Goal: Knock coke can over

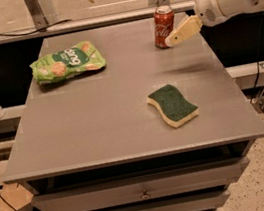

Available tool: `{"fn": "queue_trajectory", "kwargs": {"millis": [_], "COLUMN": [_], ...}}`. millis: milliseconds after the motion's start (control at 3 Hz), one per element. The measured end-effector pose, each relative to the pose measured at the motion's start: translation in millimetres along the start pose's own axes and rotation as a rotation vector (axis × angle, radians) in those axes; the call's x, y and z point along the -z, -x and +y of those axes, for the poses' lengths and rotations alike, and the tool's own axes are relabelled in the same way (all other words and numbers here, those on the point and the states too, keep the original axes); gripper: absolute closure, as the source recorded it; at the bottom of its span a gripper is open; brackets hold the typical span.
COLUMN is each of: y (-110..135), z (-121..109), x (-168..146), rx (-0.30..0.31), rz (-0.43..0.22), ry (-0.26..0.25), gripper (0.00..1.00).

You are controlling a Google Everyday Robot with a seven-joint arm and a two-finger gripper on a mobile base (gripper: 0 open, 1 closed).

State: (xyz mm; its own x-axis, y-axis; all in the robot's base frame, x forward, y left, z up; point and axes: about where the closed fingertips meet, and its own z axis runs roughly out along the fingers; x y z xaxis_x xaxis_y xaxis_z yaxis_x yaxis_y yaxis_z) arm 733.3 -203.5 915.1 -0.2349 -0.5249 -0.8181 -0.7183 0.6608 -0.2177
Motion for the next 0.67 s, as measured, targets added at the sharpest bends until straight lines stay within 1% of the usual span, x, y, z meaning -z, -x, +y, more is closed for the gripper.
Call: {"fn": "queue_trajectory", "kwargs": {"millis": [333, 667], "y": [-7, -6], "z": [-10, -13], "x": [-25, -51], "rx": [-0.061, -0.102], "rz": [-0.047, -0.092], "ry": [0.009, 0.037], "gripper": [0.00, 0.00]}}
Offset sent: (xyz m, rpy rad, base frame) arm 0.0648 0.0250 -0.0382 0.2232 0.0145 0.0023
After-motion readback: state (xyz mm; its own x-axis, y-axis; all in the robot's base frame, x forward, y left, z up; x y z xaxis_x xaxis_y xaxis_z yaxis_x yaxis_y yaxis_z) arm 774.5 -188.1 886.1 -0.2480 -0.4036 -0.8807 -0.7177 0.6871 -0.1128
